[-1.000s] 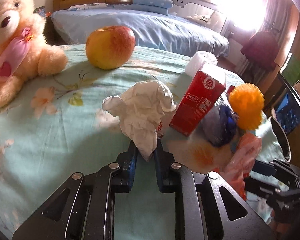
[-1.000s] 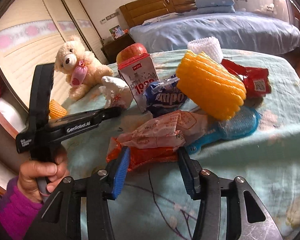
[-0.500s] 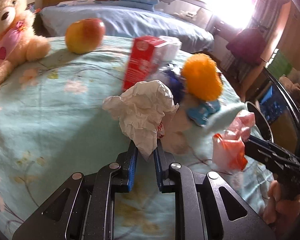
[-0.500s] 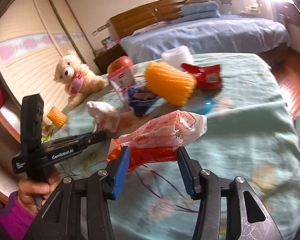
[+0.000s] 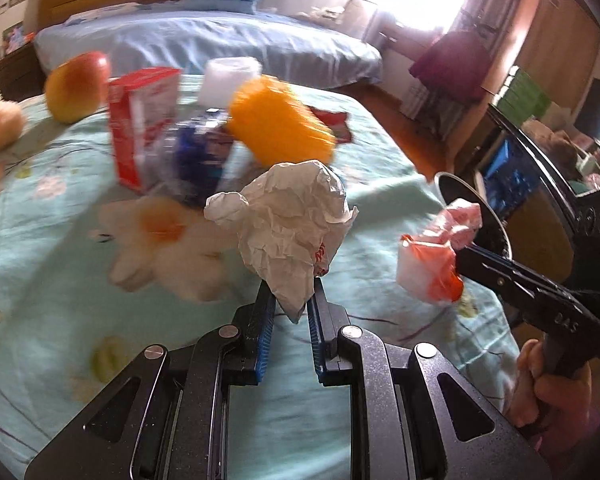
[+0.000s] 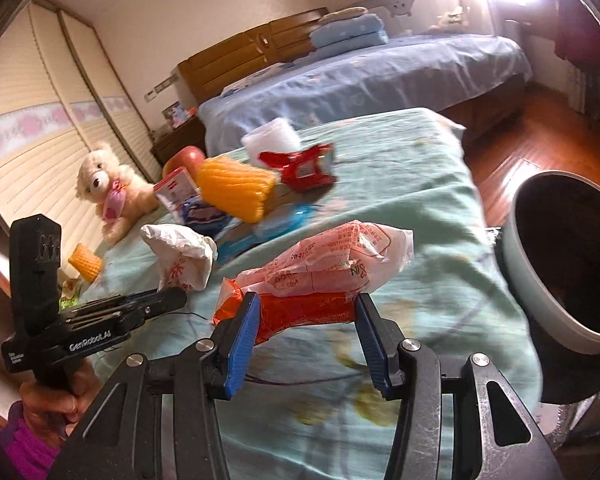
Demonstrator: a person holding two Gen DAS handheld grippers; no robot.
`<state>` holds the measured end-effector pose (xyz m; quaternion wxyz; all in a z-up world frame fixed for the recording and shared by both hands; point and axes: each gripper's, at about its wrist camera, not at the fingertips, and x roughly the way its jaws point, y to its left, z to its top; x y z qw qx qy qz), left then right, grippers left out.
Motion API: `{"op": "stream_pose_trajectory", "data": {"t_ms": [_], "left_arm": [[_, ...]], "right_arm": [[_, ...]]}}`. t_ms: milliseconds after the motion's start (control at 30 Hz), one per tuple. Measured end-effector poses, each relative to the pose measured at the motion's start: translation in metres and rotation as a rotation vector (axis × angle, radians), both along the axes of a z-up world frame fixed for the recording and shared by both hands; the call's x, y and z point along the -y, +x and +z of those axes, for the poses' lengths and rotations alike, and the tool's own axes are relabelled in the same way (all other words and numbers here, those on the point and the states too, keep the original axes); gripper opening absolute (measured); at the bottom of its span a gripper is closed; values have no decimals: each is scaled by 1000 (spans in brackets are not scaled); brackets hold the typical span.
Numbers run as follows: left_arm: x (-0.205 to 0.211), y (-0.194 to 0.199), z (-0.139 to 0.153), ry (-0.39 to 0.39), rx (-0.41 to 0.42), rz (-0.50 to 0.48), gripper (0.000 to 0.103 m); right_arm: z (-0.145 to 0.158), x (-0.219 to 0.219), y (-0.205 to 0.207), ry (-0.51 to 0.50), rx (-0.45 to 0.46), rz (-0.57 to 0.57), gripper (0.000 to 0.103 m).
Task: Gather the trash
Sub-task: 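Carry the tissue and plastic bag over the black bin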
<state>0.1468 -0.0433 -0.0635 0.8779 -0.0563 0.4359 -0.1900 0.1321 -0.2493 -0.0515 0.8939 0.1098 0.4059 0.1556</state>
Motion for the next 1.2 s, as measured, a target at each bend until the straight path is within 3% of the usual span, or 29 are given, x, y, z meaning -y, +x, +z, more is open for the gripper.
{"op": "stream_pose_trajectory", "data": {"t_ms": [1200], "left_arm": [[152,12,9,19,6,-259,15]], "right_arm": [[-2,149,-22,-7,13,-315,49]]}}
